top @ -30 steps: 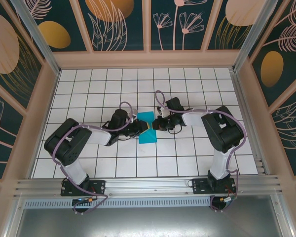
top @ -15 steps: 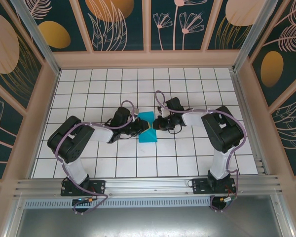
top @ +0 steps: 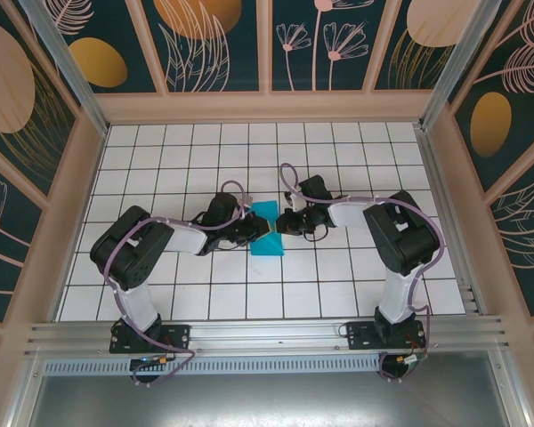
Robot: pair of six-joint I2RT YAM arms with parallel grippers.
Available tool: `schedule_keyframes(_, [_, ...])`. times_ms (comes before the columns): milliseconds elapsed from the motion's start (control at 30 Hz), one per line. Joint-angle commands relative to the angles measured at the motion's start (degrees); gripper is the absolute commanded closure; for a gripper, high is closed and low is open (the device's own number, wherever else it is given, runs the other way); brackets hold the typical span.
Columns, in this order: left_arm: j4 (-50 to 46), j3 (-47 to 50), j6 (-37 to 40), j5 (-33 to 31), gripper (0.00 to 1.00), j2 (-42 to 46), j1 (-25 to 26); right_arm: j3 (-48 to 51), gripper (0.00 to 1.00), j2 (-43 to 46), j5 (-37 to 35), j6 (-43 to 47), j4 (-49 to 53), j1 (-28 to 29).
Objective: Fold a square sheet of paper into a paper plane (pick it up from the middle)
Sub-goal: Fold the triangle a second time at the center of the table.
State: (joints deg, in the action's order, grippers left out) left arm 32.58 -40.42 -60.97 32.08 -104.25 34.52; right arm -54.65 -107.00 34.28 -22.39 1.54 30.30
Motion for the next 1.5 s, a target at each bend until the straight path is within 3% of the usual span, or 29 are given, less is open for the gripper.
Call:
schedule_keyframes(0, [-1.0, -1.5, 1.6, -0.7, 0.89, -1.2, 0.0, 0.0, 0.90, -0.5, -0.4, 0.7, 1.0, -0.4])
schedule_keyframes(1467, [-3.6, -1.2, 2.3, -2.4, 0.90, -2.6, 0.1, -1.1, 0.92, -1.5, -1.8, 0.4, 1.0, -0.1])
